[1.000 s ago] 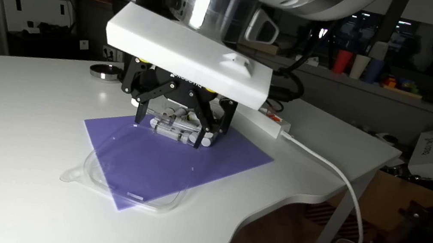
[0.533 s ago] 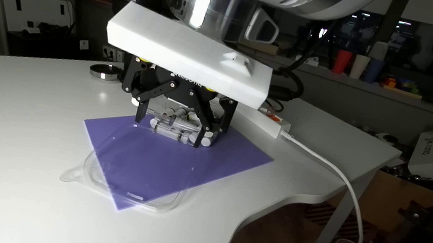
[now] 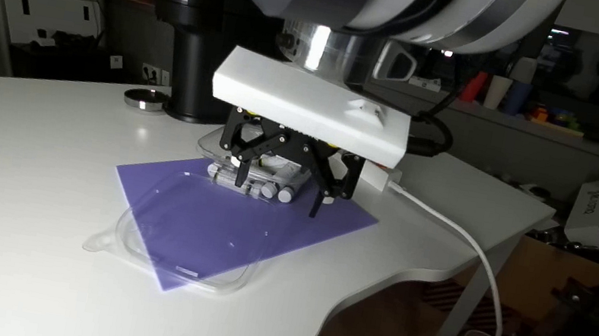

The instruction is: Close the lid on the clear container

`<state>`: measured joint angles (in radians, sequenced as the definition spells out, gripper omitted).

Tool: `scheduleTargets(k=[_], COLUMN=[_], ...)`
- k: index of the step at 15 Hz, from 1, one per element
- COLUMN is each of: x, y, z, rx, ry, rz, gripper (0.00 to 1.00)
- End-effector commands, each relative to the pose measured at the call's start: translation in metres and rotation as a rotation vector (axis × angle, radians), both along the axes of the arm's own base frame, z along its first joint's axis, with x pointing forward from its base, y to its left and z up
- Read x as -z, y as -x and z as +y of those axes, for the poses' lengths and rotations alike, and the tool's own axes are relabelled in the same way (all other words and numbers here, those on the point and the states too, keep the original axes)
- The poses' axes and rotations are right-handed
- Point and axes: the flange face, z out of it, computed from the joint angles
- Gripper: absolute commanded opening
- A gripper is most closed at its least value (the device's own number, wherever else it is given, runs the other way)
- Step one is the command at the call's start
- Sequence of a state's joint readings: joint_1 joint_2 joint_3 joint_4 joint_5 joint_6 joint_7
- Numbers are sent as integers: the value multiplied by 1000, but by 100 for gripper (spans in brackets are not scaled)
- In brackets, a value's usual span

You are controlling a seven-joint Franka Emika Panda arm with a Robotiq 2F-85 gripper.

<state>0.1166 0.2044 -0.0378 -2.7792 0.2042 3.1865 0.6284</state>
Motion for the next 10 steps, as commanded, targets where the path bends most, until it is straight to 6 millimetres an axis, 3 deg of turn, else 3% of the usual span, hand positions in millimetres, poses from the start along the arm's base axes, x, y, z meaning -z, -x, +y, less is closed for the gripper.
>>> scheduleTargets(k=[1, 5, 7, 8, 10], x=[5, 4, 11, -1, 8], y=[1, -2, 0, -4, -2], z=[14, 52, 58, 57, 54], rx=[0, -54, -62, -60, -43], ry=[-16, -85, -112, -114, -128], rz=[-29, -156, -195, -190, -164], gripper=[100, 100, 100, 100, 100])
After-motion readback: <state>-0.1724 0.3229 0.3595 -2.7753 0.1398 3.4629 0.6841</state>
